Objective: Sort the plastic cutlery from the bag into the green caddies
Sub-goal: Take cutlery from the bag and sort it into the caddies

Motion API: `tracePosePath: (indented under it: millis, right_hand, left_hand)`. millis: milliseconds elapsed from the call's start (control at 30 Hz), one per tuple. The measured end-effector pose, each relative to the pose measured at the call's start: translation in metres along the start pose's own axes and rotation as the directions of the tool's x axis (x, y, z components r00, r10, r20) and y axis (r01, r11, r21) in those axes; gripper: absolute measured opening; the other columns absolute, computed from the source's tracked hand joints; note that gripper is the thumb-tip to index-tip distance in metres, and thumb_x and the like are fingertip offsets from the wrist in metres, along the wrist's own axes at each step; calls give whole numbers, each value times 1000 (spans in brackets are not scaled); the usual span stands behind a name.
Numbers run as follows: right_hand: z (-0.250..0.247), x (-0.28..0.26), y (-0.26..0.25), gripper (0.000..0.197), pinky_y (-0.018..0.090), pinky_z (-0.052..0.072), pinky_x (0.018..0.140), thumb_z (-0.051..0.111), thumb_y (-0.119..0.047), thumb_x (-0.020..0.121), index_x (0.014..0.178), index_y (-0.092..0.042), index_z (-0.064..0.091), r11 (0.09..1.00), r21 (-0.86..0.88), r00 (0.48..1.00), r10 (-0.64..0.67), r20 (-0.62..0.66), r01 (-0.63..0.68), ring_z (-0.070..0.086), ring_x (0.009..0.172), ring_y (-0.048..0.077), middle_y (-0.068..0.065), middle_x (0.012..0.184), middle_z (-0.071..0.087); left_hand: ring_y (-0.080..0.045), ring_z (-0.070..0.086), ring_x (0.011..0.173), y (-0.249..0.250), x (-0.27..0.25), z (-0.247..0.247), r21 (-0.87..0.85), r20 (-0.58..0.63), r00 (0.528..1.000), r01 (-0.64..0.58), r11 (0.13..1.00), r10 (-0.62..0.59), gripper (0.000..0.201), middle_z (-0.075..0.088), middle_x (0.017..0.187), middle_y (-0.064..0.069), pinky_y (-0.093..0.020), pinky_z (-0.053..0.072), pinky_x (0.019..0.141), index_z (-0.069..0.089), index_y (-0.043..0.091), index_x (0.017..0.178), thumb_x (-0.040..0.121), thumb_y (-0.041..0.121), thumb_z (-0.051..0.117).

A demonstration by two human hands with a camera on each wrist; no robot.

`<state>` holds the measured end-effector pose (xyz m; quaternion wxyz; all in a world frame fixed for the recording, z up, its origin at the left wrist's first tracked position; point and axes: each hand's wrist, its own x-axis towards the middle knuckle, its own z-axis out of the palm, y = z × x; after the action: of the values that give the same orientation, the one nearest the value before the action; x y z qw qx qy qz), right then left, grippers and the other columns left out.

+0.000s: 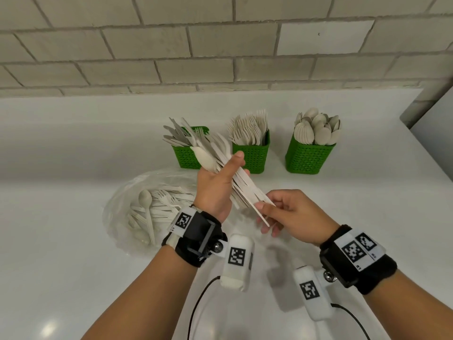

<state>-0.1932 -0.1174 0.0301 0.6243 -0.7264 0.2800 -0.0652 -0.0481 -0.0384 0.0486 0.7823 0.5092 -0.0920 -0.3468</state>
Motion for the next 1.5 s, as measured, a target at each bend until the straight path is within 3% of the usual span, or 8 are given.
tracePosePath:
  millis: [133,400,733,900,1033,1167,1333,1500]
  right_hand:
    - [-6,-1,-4,14,25,52,47,66,-9,89,83,4,67,987,162,997,6,-83,7,62,51,17,10,64,65]
    - [18,-3,-13,18,24,51,51,64,-13,89,101,0,69,889,457,997,58,-48,-30,60,57,16,13,74,67]
    - [-16,-4,-4,23,22,48,47,75,-23,67,76,-3,71,961,272,990,80,-118,-45,59,53,14,8,64,67]
    - [-45,-3,2,14,20,48,48,74,-17,67,76,-9,69,881,472,948,114,-296,41,53,56,12,2,62,59]
    - [-51,-1,-10,8,20,48,51,66,-20,82,76,-16,63,757,629,917,106,-384,177,60,64,10,-1,69,63]
    - [-31,3,-29,11,24,48,47,56,-16,96,87,-10,59,833,496,904,-12,-428,246,62,59,15,9,85,71]
    - [-5,10,-29,11,25,54,51,67,-5,87,93,2,62,911,355,915,-54,-400,209,56,48,13,4,58,63]
    - [4,9,-21,25,24,52,55,72,-25,81,76,-1,67,913,403,964,48,-261,63,57,52,12,4,59,61]
  left_hand:
    - [-16,58,62,3,6,-5,-86,-25,1000,14,996,-16,9,59,71,-6,-30,51,62,62,7,83,87,10,69]
    - [-15,63,63,-4,-5,8,-109,-3,995,102,989,-103,9,63,67,-6,-29,54,61,63,8,84,83,8,72]
    - [-13,64,60,2,0,2,-242,-42,989,128,962,-142,8,62,65,0,-25,54,59,62,11,82,88,7,66]
    - [-14,63,58,10,11,-10,-257,-59,993,87,962,-106,10,62,63,-1,-27,55,59,61,11,83,90,5,63]
    - [-15,59,61,3,6,-13,-58,93,992,92,994,-86,10,60,73,-3,-27,54,60,62,10,93,89,1,62]
    - [-12,63,67,-12,-6,-7,169,260,963,32,985,-76,11,65,73,2,-28,53,65,67,9,98,87,6,66]
    - [-27,68,95,-19,-15,1,167,424,905,-48,985,-27,18,71,100,-17,-43,55,88,76,19,96,83,9,69]
    - [-30,70,87,-19,-12,-7,301,436,897,-73,951,-69,14,72,95,-23,-40,58,80,74,6,93,80,4,75]
